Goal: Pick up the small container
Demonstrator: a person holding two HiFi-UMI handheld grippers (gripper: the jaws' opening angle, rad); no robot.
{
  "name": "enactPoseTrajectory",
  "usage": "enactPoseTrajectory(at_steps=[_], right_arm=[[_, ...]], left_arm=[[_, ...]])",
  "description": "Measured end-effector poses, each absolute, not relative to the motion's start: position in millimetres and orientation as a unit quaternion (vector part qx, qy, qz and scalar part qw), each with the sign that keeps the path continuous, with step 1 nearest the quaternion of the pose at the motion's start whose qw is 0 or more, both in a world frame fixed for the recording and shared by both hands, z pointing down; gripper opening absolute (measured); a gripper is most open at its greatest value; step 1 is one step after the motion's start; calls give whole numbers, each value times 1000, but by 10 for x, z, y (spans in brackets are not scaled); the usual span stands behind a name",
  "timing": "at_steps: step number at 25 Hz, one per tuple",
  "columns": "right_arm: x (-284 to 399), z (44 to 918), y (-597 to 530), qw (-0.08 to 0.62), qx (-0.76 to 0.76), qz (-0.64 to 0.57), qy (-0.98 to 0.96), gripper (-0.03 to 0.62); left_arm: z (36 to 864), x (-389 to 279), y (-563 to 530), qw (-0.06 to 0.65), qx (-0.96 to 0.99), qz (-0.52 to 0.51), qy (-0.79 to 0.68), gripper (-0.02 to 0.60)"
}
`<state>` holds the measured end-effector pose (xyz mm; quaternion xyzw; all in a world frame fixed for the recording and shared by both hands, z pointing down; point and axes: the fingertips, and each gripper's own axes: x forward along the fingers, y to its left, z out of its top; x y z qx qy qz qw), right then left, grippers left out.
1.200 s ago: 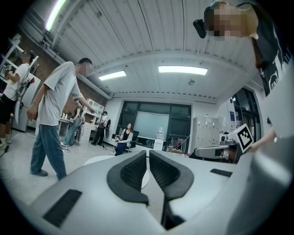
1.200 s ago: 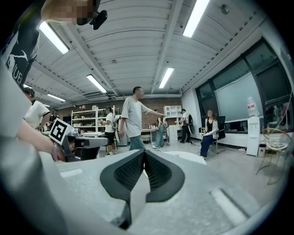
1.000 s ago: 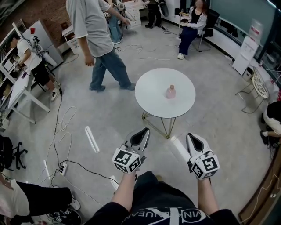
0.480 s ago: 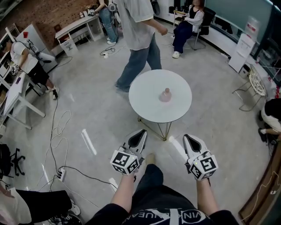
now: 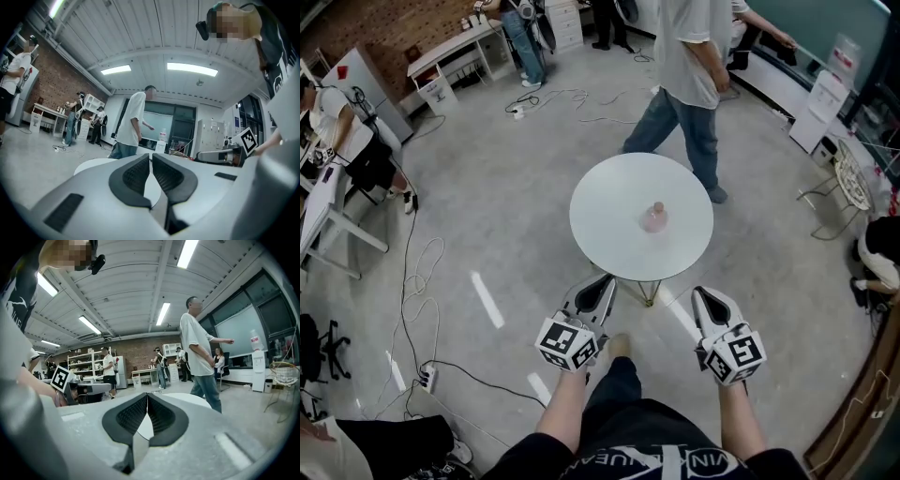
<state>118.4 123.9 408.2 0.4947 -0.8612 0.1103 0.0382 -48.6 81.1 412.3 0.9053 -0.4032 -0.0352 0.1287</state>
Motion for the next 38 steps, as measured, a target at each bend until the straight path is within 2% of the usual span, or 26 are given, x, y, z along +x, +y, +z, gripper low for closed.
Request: enactPoseTrajectory(at_steps=[20,38], right_arm=[[1082,4550,-100,67,501,137,-852,6],[1070,4995,-497,89,488,154,-855,6]], left_arm=[[4553,-314,-529,155,917,-14,-366,25],[4956,-54,-877,176,924,2,-340,25]])
